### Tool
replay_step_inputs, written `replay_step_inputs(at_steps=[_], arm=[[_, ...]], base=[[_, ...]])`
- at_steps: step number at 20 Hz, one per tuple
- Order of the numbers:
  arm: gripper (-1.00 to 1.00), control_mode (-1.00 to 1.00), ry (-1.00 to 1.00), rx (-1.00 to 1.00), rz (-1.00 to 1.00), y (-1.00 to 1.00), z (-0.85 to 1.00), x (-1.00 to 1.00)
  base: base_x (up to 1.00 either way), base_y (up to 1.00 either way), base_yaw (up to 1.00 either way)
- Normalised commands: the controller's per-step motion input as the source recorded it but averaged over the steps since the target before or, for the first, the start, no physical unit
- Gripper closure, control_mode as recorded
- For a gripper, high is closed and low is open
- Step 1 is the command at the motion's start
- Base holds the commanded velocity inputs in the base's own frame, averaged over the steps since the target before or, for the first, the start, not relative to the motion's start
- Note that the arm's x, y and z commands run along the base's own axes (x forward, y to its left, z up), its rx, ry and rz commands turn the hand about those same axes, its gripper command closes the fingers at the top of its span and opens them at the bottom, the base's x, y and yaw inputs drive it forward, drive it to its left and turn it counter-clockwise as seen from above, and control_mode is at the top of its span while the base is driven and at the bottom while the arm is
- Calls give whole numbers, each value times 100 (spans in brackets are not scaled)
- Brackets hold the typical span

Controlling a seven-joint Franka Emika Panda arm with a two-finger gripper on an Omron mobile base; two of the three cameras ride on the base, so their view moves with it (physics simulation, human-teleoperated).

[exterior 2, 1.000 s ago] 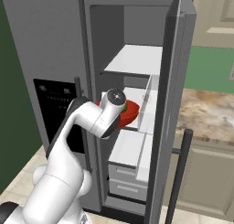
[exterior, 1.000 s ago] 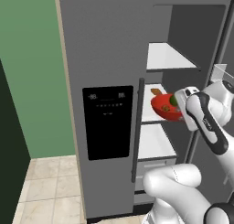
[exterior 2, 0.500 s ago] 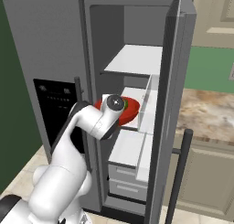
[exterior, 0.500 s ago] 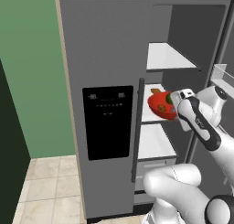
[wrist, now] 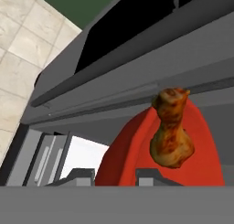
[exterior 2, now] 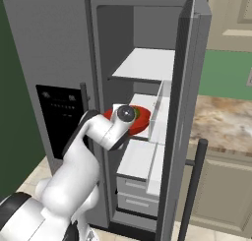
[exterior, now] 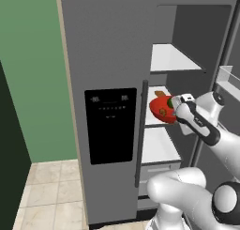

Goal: Pick the chicken drumstick and lime from their plates and place them in the bowl. Then put the bowl in the fridge.

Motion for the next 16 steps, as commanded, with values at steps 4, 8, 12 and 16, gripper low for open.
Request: replay_step_inputs(at_steps=[4,8,12,16], arm=[[100,-100,0,0,-1,-21,-12,26],[100,-100,0,0,-1,-16,-16,28],[100,-100,0,0,0,-1,-18,32],[100,-100,0,0,-1,0,-16,44]], base=[[0,0,0],[0,0,0],[0,0,0],[0,0,0]])
